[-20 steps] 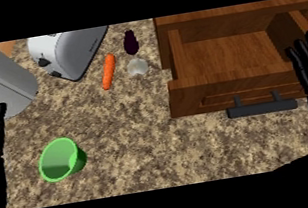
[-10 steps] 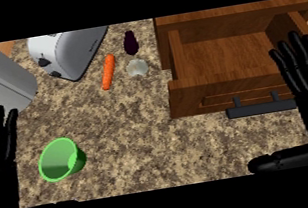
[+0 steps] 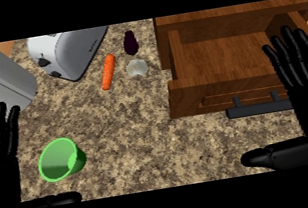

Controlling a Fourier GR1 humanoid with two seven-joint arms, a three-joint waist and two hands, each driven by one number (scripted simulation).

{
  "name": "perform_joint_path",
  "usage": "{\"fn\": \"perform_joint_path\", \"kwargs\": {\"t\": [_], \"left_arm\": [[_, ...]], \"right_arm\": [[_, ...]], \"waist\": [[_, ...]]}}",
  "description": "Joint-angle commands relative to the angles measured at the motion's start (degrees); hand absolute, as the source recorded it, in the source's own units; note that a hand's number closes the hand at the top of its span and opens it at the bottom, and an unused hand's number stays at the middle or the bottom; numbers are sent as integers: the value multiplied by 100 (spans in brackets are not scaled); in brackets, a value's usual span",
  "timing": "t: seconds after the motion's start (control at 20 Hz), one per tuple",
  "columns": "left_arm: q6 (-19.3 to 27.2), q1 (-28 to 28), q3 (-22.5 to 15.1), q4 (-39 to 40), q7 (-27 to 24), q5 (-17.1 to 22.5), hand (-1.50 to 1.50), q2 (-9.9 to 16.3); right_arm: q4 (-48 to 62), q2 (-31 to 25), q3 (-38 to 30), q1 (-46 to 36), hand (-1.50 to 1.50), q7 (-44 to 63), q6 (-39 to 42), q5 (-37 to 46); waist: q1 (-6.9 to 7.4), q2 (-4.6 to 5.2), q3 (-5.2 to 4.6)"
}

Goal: Pick up the cup, place it into the drawer and close the drawer

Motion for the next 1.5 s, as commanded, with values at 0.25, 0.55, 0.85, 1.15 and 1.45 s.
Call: {"fn": "perform_joint_path", "kwargs": {"t": [0.25, 0.55, 0.85, 1.15, 1.45], "left_arm": [[-238, 148, 547, 226, -6, 350, -150, 240], [-128, 770, 149, 169, -225, 76, -150, -15], [-189, 454, 460, 884, -420, 107, -150, 78], [-111, 528, 572, 1981, -1294, -221, -150, 14], [-494, 554, 920, 2506, -1758, 14, -150, 190]], "right_arm": [[-205, -85, -203, -21, -150, 140, 130, -157], [-403, 52, 74, 195, -150, 213, 96, 58], [-84, -41, -307, -166, -150, 201, 141, -156], [-241, 39, -88, -198, -150, 377, 8, 84], [-2, 52, -228, -121, -150, 104, 161, -64]], "waist": [[-1, -3, 0], [10, -7, 0], [3, 0, 0], [-6, 0, -1], [1, 1, 0]]}}
